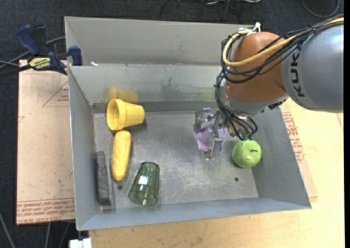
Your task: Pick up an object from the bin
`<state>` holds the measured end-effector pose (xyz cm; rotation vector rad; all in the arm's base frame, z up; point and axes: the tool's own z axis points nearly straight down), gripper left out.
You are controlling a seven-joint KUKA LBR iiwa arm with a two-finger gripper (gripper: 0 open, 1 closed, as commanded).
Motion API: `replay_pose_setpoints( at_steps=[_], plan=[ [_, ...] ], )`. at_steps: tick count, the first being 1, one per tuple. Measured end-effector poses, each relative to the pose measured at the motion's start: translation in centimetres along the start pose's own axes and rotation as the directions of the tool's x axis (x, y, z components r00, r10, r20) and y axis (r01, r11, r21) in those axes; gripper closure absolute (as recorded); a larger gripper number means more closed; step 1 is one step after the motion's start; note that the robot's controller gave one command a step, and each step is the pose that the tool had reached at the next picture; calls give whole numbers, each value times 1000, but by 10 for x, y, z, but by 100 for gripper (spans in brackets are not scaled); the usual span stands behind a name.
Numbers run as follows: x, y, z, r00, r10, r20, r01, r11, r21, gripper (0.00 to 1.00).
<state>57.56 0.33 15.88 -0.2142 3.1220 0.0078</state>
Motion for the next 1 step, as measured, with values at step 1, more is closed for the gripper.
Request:
replay_pose_setpoints(
  at_steps=[1],
  plan=[
    [0, 0, -6, 1000, 1, 0, -1, 1000, 0, 100]
  ],
)
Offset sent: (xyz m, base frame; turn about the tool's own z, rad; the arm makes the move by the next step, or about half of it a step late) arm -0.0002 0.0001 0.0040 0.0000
